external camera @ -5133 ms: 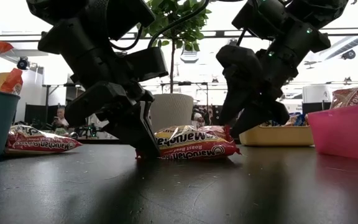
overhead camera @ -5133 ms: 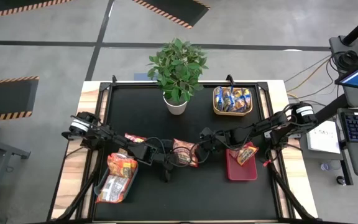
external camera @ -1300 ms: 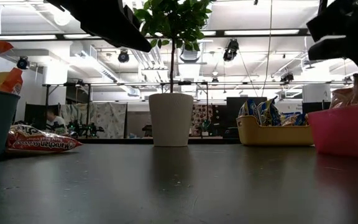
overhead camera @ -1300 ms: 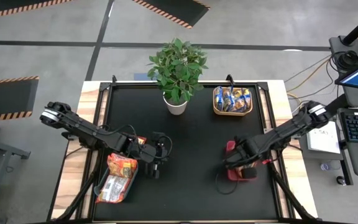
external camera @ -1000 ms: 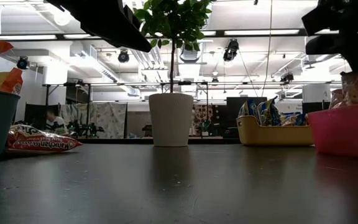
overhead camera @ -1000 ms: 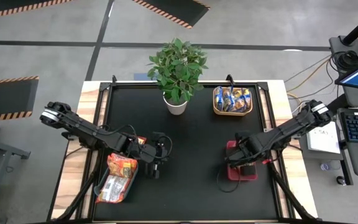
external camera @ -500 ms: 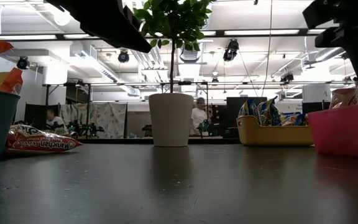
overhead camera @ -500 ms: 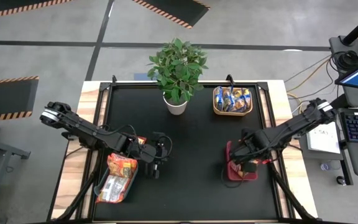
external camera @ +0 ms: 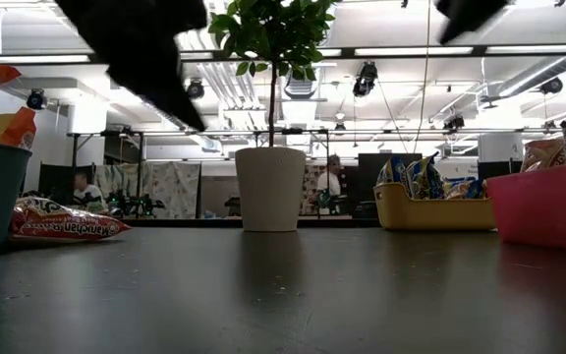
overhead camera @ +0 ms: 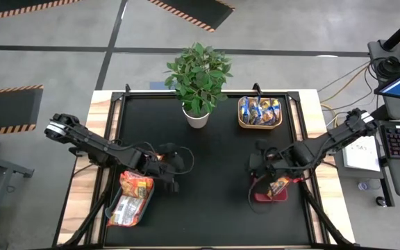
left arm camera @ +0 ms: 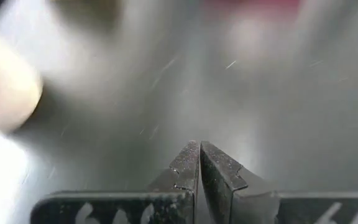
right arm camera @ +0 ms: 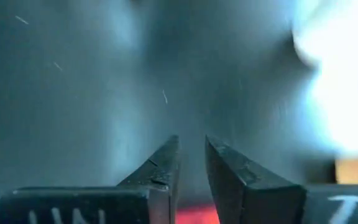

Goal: Sort Maruchan noodles
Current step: Put the red noodle pack into the pink bin

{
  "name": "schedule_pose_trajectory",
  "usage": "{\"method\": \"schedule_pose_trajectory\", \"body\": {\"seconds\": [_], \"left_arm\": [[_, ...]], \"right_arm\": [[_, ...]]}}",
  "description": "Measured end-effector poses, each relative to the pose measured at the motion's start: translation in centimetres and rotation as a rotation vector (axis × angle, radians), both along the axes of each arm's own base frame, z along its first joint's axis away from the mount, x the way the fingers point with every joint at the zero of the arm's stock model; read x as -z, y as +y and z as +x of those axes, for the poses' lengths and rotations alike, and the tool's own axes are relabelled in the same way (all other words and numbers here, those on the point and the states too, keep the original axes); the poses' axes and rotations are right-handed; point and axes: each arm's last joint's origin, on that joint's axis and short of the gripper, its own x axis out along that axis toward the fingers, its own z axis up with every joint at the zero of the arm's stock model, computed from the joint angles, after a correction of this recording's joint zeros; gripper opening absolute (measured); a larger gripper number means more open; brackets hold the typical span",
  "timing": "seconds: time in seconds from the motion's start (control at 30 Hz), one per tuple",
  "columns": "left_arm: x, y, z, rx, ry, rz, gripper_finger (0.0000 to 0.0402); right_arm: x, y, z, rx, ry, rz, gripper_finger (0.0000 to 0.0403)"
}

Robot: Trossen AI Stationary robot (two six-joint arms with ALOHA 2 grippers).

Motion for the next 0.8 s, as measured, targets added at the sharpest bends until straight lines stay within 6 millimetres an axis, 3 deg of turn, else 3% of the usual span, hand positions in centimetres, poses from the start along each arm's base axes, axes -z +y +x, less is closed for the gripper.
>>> {"method": "schedule_pose_trajectory", "body": {"seconds": [0.3,0.5,0.8], "left_arm": [[1.6,2.9,-2.4,-0.390,0.227,-0.034,0.0000],[1.9,5.7,-3.1,-0.560,0.328,-0.032,0.0000],[3.1,9.2,-3.5,-0.792,0.468,-0.212,0.0000]], "right_arm": [[0.7,1.0,1.9,-0.292,-0.292,-0.154,0.0044],[1.4,1.1,2.3,-0.353,-0.422,-0.203,0.0044],[1.9,0.7,2.1,-0.383,-0.515,-0.251,0.0043]]}}
